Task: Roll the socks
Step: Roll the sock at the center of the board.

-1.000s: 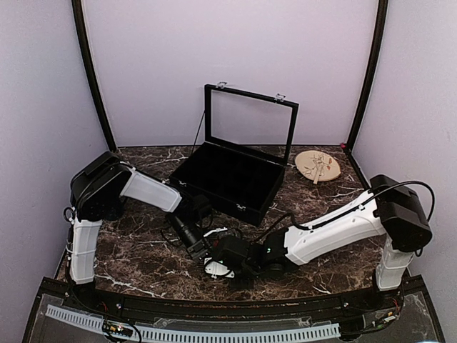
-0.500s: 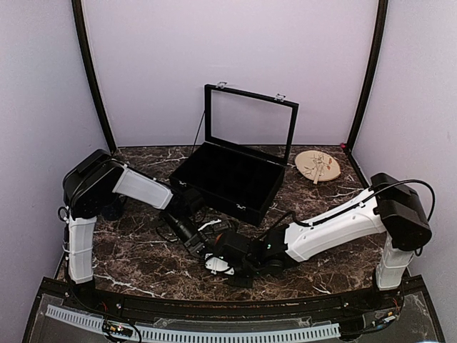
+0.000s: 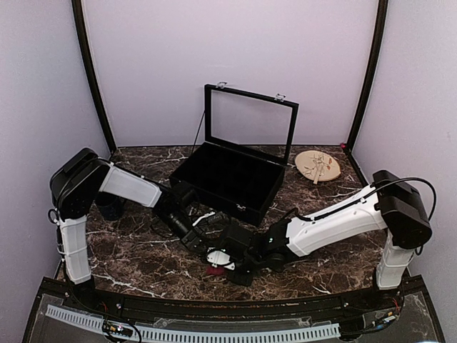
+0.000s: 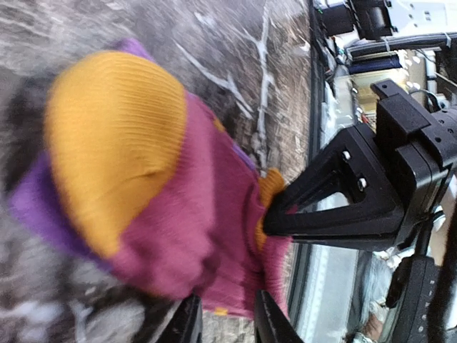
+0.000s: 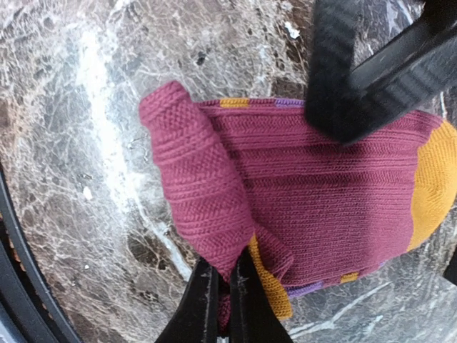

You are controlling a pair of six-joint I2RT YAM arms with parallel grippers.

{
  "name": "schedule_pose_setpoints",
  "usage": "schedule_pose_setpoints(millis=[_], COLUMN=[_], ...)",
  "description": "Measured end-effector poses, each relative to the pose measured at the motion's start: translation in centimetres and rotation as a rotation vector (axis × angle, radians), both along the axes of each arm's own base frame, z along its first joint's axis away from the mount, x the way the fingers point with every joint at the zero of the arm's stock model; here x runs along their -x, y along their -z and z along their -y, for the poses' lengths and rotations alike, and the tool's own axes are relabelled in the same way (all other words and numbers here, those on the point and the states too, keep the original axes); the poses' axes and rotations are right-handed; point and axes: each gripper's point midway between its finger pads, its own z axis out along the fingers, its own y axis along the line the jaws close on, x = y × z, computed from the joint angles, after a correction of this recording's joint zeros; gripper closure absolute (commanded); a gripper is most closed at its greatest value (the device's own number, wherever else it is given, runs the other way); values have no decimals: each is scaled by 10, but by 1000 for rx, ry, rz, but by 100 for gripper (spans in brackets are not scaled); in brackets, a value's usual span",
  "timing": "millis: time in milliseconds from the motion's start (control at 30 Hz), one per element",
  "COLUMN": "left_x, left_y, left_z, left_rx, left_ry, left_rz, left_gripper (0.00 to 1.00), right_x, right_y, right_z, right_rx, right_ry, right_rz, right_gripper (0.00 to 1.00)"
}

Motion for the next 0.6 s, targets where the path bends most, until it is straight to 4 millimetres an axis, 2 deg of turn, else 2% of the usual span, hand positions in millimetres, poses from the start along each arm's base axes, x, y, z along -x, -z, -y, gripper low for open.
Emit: schedule_pose_setpoints(millis=[333, 600], left_x=[-23, -30], left_y=[-1, 2], left_z=[-9, -13], left_rx=[-39, -64], left_ry=[-104, -162], left_rz=[130, 183], left_gripper=[67, 66], right_x=[4, 7], right_y=[-1, -3], right_z=[1, 3], right_rx=[-44, -76], right_ry=[42, 65], right_rz=[-157, -301], right_gripper=[96, 96])
